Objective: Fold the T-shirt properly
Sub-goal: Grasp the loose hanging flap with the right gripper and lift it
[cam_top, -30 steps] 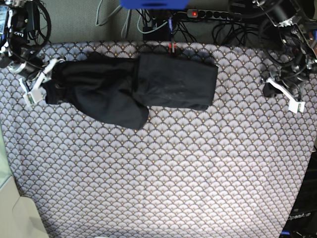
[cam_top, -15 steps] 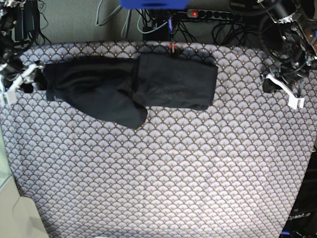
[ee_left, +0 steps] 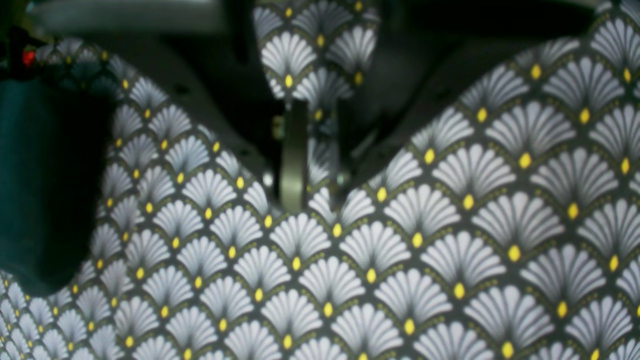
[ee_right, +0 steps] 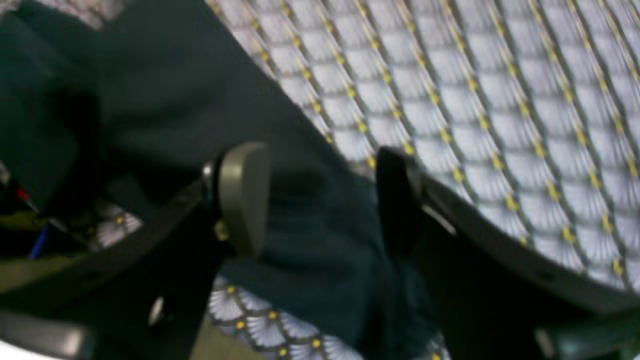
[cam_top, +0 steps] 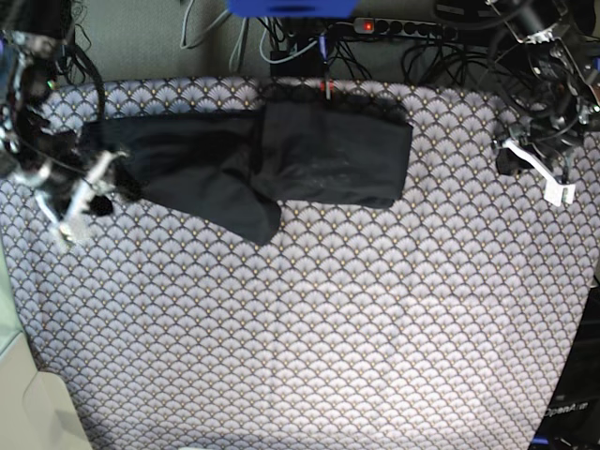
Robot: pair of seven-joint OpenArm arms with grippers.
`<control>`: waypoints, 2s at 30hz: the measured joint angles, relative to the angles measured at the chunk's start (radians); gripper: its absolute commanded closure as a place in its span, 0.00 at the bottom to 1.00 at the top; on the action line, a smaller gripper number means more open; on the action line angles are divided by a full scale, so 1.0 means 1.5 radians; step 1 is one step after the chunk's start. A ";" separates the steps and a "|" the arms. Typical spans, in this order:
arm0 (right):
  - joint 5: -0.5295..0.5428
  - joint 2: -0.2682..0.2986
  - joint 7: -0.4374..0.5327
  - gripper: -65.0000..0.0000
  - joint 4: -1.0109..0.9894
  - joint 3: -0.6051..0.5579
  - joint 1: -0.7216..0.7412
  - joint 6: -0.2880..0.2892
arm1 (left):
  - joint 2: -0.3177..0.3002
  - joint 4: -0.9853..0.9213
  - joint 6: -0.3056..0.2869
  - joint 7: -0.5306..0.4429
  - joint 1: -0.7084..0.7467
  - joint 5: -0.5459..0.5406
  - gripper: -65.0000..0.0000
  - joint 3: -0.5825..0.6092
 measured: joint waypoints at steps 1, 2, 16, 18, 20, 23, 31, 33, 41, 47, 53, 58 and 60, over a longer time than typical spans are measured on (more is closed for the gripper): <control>-0.011 -0.003 -0.021 0.45 -0.001 -0.025 0.014 -0.001 | -0.001 0.000 0.000 0.001 0.000 0.000 0.90 0.000; -0.015 -0.007 -0.032 0.45 -0.002 -0.054 0.025 -0.001 | -0.001 0.000 0.000 0.001 0.001 0.000 0.90 0.000; -0.010 -0.049 -0.085 0.45 -0.127 -0.251 0.181 0.001 | 0.001 0.000 0.000 0.000 0.000 0.000 0.90 0.000; -0.007 -0.054 -0.083 0.45 -0.127 -0.255 0.191 0.001 | 0.002 0.000 0.000 0.000 -0.004 0.000 0.90 0.000; -0.012 -0.066 -0.090 0.45 -0.133 -0.255 0.193 0.001 | 0.001 0.000 0.000 0.000 -0.005 0.000 0.90 0.000; -0.012 -0.080 -0.093 0.45 -0.135 -0.257 0.214 0.001 | 0.002 0.000 0.000 0.000 -0.003 0.000 0.90 0.001; -0.016 -0.102 -0.065 0.45 -0.246 -0.256 0.275 0.001 | 0.001 0.000 0.000 0.001 -0.001 0.002 0.90 0.000; -0.012 -0.102 -0.036 0.45 -0.282 -0.257 0.287 0.001 | 0.002 0.001 0.000 0.001 -0.001 0.002 0.90 0.000; -0.013 -0.084 0.020 0.45 -0.302 -0.295 0.290 0.001 | 0.002 0.003 0.000 0.000 -0.001 0.002 0.90 0.000; -0.009 -0.073 0.063 0.45 -0.322 -0.340 0.287 0.001 | 0.002 0.003 0.000 0.000 -0.001 0.002 0.90 0.000; -0.016 -0.069 0.105 0.45 -0.404 -0.344 0.287 0.000 | 0.002 0.005 0.000 0.003 -0.001 0.000 0.90 0.000; -0.016 -0.061 0.117 0.45 -0.404 -0.358 0.300 -0.001 | 0.002 0.005 0.000 0.002 -0.001 0.000 0.90 0.000; -0.013 -0.061 0.119 0.45 -0.405 -0.358 0.304 -0.001 | 0.002 0.005 0.000 0.003 -0.001 0.000 0.90 0.000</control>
